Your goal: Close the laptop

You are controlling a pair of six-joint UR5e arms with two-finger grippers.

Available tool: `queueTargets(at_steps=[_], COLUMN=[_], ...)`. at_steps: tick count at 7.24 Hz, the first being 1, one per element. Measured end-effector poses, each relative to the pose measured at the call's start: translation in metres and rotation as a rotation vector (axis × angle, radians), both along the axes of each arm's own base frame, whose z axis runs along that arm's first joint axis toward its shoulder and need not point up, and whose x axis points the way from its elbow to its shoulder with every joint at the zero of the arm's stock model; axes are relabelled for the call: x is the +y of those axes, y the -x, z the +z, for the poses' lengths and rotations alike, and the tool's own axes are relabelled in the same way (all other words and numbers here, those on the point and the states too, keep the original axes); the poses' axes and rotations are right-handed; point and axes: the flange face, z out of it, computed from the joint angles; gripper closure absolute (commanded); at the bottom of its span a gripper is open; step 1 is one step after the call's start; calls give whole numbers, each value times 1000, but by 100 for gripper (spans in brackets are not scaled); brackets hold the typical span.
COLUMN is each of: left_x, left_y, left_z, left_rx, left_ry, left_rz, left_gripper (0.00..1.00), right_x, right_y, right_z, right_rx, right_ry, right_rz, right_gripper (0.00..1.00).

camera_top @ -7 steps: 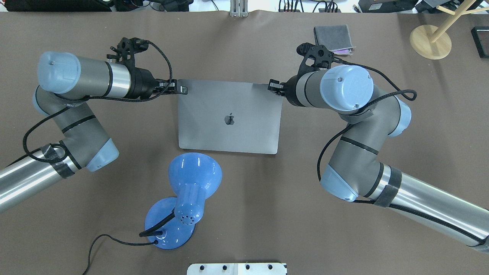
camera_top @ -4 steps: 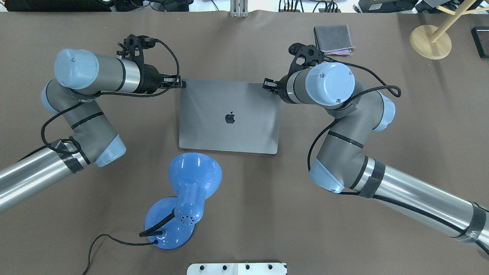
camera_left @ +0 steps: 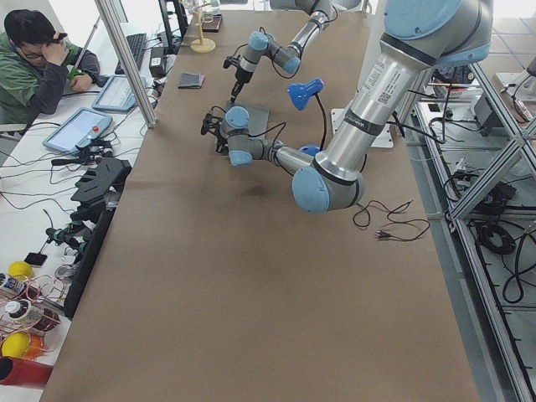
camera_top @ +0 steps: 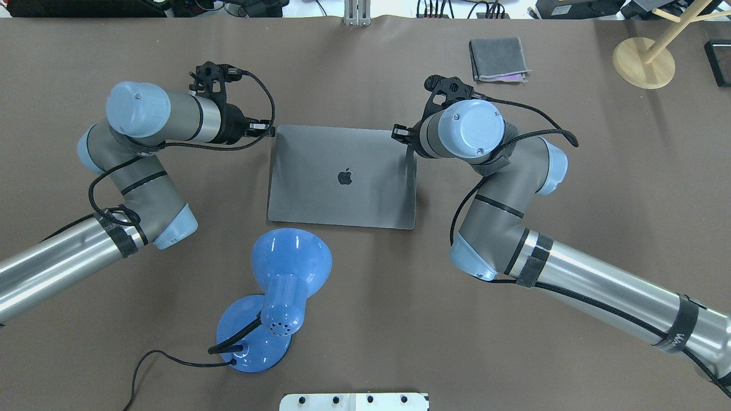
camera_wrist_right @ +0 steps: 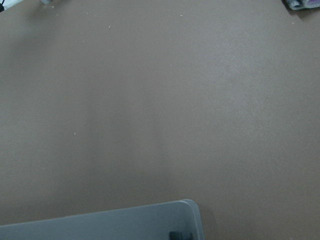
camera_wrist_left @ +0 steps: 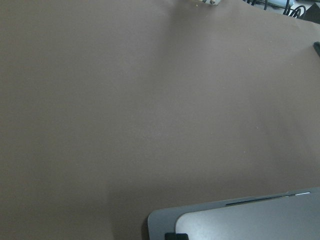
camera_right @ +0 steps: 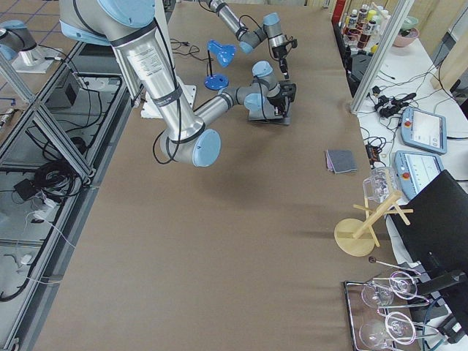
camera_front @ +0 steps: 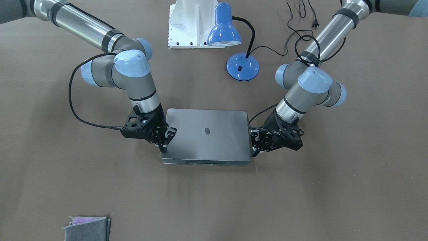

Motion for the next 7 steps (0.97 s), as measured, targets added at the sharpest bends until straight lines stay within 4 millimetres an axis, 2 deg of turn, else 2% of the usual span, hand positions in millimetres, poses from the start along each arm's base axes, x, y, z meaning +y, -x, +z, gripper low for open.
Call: queueTargets(at_steps=[1, 2, 4, 5, 6, 7], left_x=[2, 3, 4, 5, 9, 10], left_y=[-5, -4, 10, 29, 55, 91], left_z=[2, -3, -34, -54, -65, -68], left_rx=[-10, -5, 6, 11, 12, -8], left_ry=[-10, -16, 23, 46, 64, 84], left_rz=[4, 6, 37, 59, 79, 108], left_gripper=[100, 100, 1, 0, 0, 0], right_x=[-1, -3, -11, -10, -4, 2], right_y=[6, 3, -23, -40, -62, -89], right_z=[6, 4, -9, -13, -19, -24], right_rx=[-8, -24, -79, -93, -76, -25], right_ry=[-9, -15, 9, 30, 54, 68], right_rz=[0, -3, -48, -68, -73, -90], right_gripper=[100, 100, 1, 0, 0, 0])
